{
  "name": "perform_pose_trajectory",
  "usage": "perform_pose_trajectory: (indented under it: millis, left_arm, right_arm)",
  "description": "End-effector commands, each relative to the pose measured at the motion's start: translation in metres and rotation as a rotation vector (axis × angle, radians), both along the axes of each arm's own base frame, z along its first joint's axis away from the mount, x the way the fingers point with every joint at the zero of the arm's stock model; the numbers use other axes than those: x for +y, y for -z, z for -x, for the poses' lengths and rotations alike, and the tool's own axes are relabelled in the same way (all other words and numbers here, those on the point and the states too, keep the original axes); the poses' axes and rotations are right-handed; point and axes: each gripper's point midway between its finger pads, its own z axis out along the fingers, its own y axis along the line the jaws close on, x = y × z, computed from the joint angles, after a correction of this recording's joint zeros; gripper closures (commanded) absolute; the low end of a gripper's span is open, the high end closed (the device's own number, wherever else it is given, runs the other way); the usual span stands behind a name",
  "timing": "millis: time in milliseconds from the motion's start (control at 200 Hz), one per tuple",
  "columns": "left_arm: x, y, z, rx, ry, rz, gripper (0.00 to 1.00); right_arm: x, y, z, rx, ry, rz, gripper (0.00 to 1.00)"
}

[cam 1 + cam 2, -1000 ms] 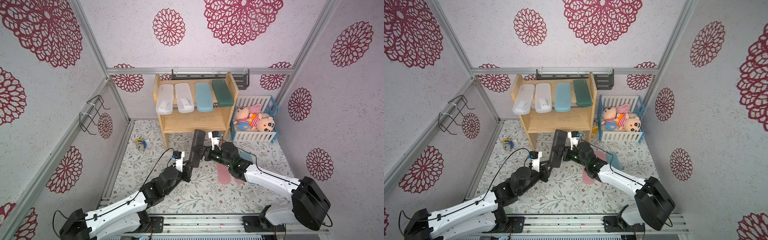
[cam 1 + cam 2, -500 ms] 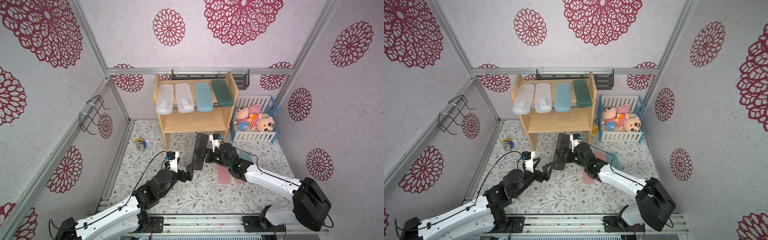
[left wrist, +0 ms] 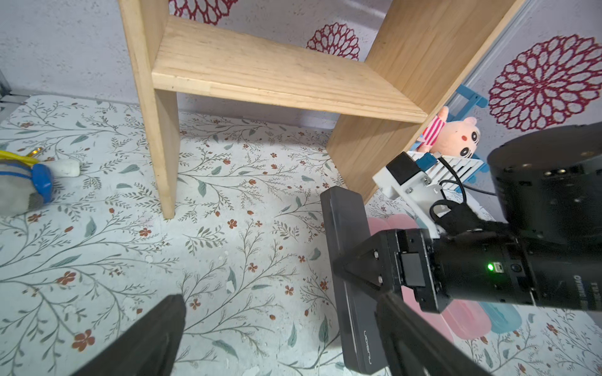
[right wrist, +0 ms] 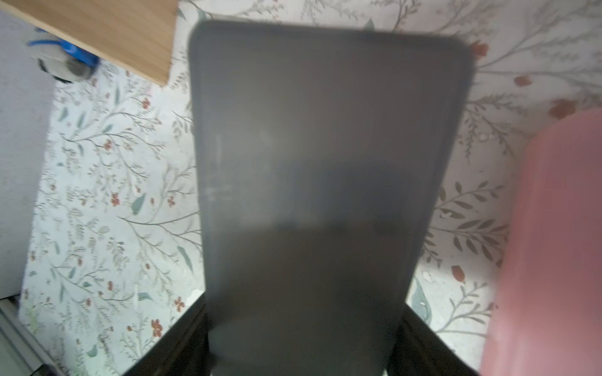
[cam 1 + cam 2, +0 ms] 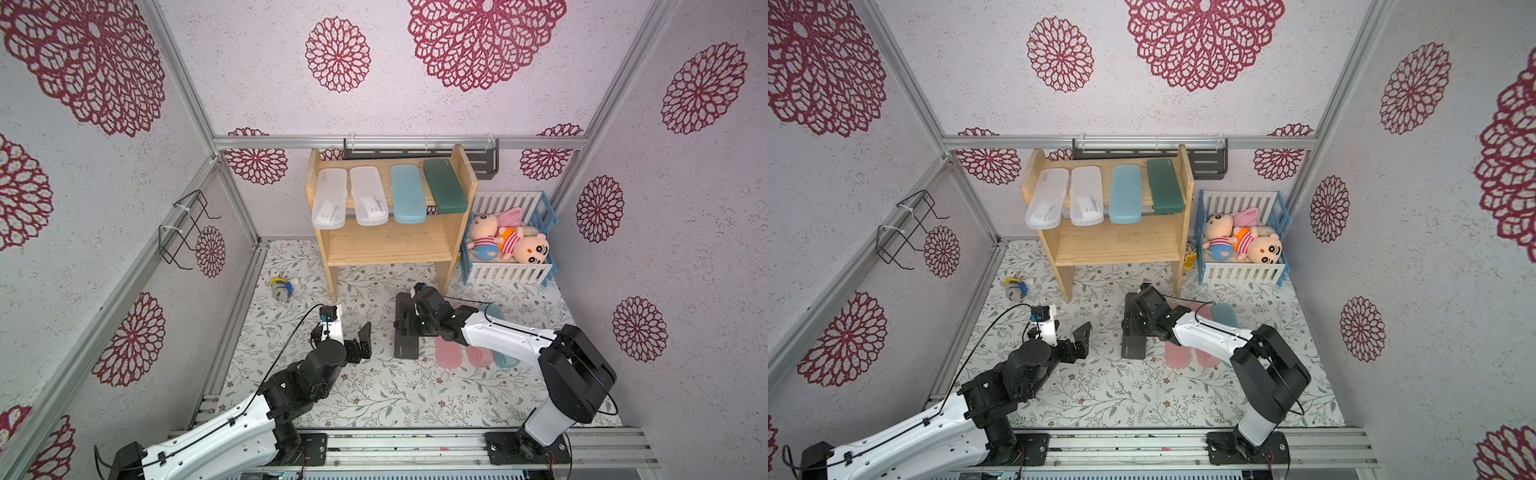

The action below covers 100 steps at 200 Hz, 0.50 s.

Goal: Remove the pencil cases from the shelf
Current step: Place the pencil case at the center of the board.

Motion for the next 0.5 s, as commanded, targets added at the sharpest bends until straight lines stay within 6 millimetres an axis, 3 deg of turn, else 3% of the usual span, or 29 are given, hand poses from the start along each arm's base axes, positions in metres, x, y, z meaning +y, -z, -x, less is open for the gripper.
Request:
perform_pose_trajectory:
  millis: [0, 290, 495]
  left_arm:
    - [0.006, 0.003, -0.002, 0.026, -0.032, -0.003, 0.03]
    - [0.014, 0.009, -0.001, 0.037, -0.049, 0.022, 0.03]
    - [0.018, 0.012, 0.000, 0.041, -0.049, 0.038, 0.03]
  right_arm:
    - [-0.001, -0.013, -0.014, -0.037, 0.002, 0.039, 0.48]
    - [-0.021, 0.021, -0.020, 0.026, 0.026, 0.154, 0.45]
    - [-0.033, 0.032, -0.019, 0.050, 0.039, 0.199, 0.42]
